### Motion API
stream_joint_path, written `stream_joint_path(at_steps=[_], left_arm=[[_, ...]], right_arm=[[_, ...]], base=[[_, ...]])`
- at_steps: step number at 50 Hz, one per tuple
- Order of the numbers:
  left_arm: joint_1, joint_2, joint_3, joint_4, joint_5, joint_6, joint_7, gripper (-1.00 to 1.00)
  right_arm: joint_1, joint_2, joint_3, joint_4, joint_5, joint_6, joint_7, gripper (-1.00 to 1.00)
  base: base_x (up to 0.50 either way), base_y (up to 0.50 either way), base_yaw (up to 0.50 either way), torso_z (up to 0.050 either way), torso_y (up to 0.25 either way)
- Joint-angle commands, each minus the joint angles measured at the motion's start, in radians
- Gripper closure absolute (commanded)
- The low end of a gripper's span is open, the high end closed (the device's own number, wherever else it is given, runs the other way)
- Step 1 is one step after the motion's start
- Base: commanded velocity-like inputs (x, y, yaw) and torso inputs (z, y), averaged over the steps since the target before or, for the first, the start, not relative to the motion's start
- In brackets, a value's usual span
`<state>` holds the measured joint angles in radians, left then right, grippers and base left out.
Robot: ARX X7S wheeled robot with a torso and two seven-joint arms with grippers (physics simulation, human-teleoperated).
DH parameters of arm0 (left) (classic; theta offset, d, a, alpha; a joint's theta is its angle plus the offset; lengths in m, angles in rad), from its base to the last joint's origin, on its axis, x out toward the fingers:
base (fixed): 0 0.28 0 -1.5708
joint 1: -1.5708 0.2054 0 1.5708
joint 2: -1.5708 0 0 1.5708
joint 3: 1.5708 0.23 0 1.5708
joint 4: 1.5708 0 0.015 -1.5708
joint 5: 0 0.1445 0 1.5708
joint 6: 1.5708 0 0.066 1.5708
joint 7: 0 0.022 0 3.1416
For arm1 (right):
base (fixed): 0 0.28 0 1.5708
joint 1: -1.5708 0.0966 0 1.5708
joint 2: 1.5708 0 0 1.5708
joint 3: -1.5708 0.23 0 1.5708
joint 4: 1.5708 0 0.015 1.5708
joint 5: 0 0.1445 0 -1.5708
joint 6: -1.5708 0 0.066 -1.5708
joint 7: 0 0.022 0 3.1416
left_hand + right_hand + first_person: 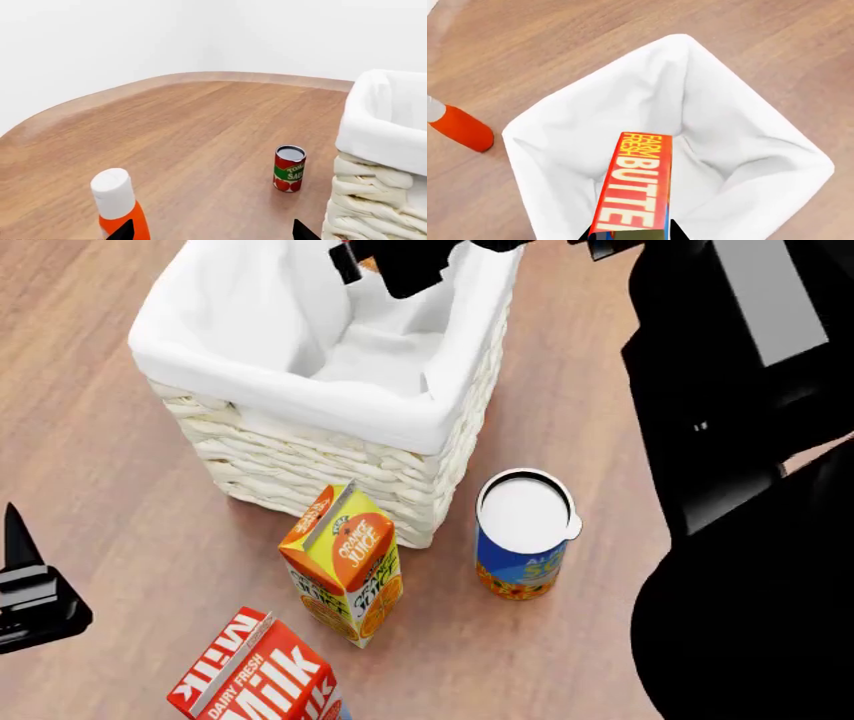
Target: Pick up the butter and put it in the basket.
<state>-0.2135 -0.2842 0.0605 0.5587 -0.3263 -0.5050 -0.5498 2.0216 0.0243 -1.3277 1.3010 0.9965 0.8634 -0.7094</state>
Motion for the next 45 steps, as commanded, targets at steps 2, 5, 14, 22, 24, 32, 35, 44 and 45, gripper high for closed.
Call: stream_joint_path(at_steps=[2,5,14,22,24,32,35,44,45], left_arm=[[-0.009,0.017,-0.02,-0.005,0.019,-0.001,0.012,-1.0],[-0.009,0.016,-0.02,-0.005,0.018,-0.002,0.01,-1.0],[-0.009,0.012,-0.022,0.003,0.012,-0.008,0.005,-1.0],[-0.009,0.009,-0.023,0.009,0.006,-0.014,0.0,-1.0],[-0.007,0.009,-0.022,0.011,0.005,-0.013,0.0,-1.0],[-0.003,0.006,-0.021,0.016,0.004,-0.015,-0.006,-1.0],[-0.001,0.003,-0.021,0.023,0.004,-0.016,-0.008,-1.0],[0.002,0.0,-0.015,0.022,0.004,-0.011,-0.009,-1.0],[0.001,0.0,-0.014,0.019,0.004,-0.008,-0.008,-1.0]], right_arm=[[0.015,-0.024,-0.093,-0.026,0.126,-0.022,-0.087,1.0],[0.016,-0.024,-0.102,-0.027,0.137,-0.025,-0.094,1.0],[0.008,-0.024,-0.115,-0.028,0.15,-0.022,-0.095,1.0],[-0.007,-0.024,-0.118,-0.028,0.15,0.002,-0.082,1.0],[-0.011,-0.024,-0.116,-0.026,0.15,0.005,-0.079,1.0],[-0.018,-0.024,-0.113,-0.026,0.142,0.014,-0.084,1.0],[-0.017,-0.024,-0.111,-0.026,0.144,0.01,-0.082,1.0],[-0.009,-0.024,-0.106,-0.017,0.141,-0.023,-0.041,1.0],[-0.009,-0.024,-0.11,-0.016,0.134,-0.025,-0.046,-1.0]], base=[[0.0,0.0,0.0,0.0,0.0],[0.0,0.0,0.0,0.0,0.0],[0.0,0.0,0.0,0.0,0.001],[0.0,0.0,0.0,0.001,0.001],[0.0,0.0,0.0,0.0,0.0],[0.0,0.0,0.0,0.0,0.001],[0.0,0.0,0.0,0.0,0.003],[0.0,0.0,0.0,0.001,0.001],[0.0,0.0,0.0,0.0,0.0]])
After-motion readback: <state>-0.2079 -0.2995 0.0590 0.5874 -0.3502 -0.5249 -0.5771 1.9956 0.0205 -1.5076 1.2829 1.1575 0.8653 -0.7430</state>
